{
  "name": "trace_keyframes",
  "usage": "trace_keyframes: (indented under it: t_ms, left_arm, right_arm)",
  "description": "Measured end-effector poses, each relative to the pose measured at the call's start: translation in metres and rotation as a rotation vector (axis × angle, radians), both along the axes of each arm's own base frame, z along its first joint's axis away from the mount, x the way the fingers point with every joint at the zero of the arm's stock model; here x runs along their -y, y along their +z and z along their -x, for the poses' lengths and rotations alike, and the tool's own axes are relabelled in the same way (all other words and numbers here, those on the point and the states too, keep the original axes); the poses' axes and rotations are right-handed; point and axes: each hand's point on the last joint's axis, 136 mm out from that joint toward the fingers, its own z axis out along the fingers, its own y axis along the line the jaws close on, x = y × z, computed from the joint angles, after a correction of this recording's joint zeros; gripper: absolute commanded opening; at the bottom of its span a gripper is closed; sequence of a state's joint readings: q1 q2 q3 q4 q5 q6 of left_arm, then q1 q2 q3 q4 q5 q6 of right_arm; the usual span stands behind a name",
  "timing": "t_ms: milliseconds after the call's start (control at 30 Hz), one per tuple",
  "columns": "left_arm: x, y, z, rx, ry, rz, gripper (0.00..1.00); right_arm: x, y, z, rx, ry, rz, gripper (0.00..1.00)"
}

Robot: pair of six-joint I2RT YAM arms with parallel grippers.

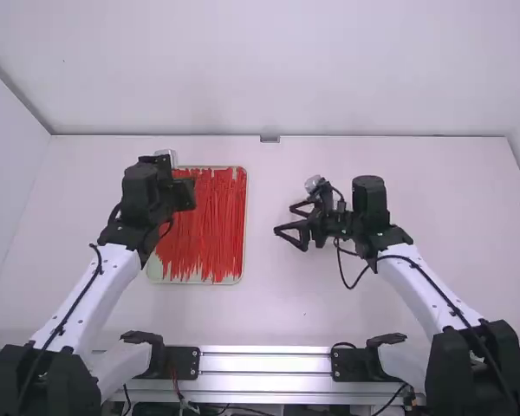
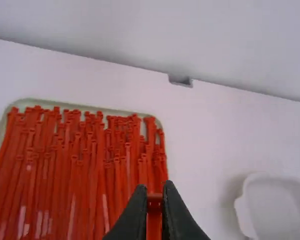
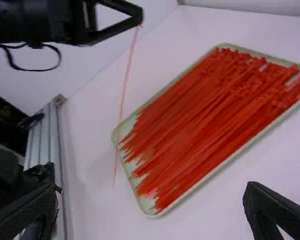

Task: Fasten the cable tie

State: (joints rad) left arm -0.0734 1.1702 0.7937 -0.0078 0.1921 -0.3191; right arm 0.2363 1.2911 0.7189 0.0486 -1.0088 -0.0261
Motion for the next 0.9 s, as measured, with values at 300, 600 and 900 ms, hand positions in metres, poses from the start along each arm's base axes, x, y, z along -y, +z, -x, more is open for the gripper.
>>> trace_keyframes:
  t_ms: [300, 600, 900]
  left_arm:
    - [0.028, 0.035, -0.005, 0.129, -0.141, 0.104, 0.02]
    - [0.071, 0.062, 0.003, 0.22, -0.284, 0.173, 0.02]
    - [0.116, 0.079, 0.015, 0.281, -0.363, 0.203, 0.02]
  right_arm:
    - [-0.005, 0.016, 0.002, 0.041, 0.044, -0.058, 0.99]
    - [-0.014, 0.034, 0.0, 0.075, 0.054, -0.111, 0.99]
    - [-0.033, 0.053, 0.001, 0.184, 0.075, -0.14, 0.98]
